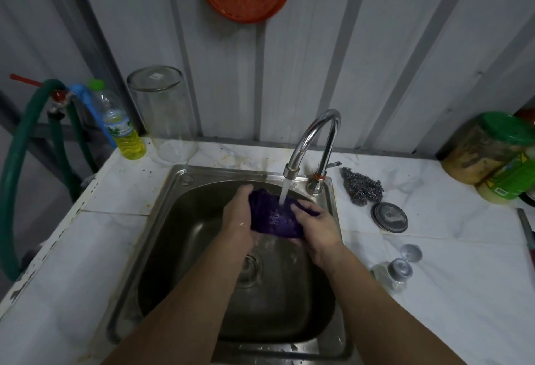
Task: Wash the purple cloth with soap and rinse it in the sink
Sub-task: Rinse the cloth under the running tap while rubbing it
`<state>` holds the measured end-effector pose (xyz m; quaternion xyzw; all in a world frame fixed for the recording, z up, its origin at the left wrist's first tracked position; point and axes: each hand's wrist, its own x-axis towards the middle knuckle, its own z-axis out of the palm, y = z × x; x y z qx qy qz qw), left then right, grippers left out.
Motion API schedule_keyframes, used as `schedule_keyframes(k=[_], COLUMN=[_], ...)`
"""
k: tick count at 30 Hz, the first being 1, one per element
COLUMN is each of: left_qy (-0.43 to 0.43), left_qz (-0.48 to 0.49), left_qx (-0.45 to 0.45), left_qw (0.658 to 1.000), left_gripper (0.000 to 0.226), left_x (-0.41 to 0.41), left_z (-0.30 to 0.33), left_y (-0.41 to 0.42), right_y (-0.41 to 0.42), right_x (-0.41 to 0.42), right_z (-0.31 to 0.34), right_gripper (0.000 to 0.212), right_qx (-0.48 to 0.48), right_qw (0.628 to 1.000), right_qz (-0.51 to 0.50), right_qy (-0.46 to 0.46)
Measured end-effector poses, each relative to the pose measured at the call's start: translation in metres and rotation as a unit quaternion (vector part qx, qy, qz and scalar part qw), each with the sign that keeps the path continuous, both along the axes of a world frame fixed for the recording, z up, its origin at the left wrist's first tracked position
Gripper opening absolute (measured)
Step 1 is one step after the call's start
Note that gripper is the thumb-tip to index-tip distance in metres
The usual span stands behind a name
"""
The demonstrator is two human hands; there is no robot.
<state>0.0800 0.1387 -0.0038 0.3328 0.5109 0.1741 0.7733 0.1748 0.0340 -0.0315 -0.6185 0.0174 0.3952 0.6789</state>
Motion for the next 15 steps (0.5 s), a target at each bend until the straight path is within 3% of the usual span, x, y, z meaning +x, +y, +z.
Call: schedule_keyframes(k=[4, 6, 9, 11, 13, 15], left_qy=[0.018, 0.045, 0.070, 0.075, 0.072, 0.038], left_qz=[-0.027, -0.008, 0.004, -0.019, -0.053, -0.060], left_qx=[0.066, 0.078, 0.066, 0.045, 0.007, -0.037], left_qw=[0.997, 0.996, 0.995, 0.996, 0.996, 0.997], left_gripper=[0.026, 0.023, 0.022, 0.038, 0.052, 0.050], left_x=[0.003, 0.010, 0.019, 0.023, 0.022, 0.020], left_z=[-0.007, -0.011, -0.005, 0.001, 0.004, 0.004], left_y=[0.012, 0.014, 0.011, 0.007, 0.001, -0.003], right_y=[-0.020, -0.019, -0.009, -0.002, 0.001, 0.009], right_x=[-0.002, -0.016, -0.051, -0.071, -0.076, -0.067], right_z=[0.022, 0.030, 0.028, 0.019, 0.013, 0.014], right_gripper=[0.034, 0.037, 0.026, 0.014, 0.026, 0.037], right_qx=[0.101, 0.110, 0.050, 0.001, -0.073, -0.096], right_qw=[0.992, 0.991, 0.985, 0.949, 0.892, 0.885], right_qz=[0.071, 0.075, 0.029, 0.039, 0.044, 0.046], right_qy=[0.025, -0.017, -0.165, -0.314, -0.444, -0.454])
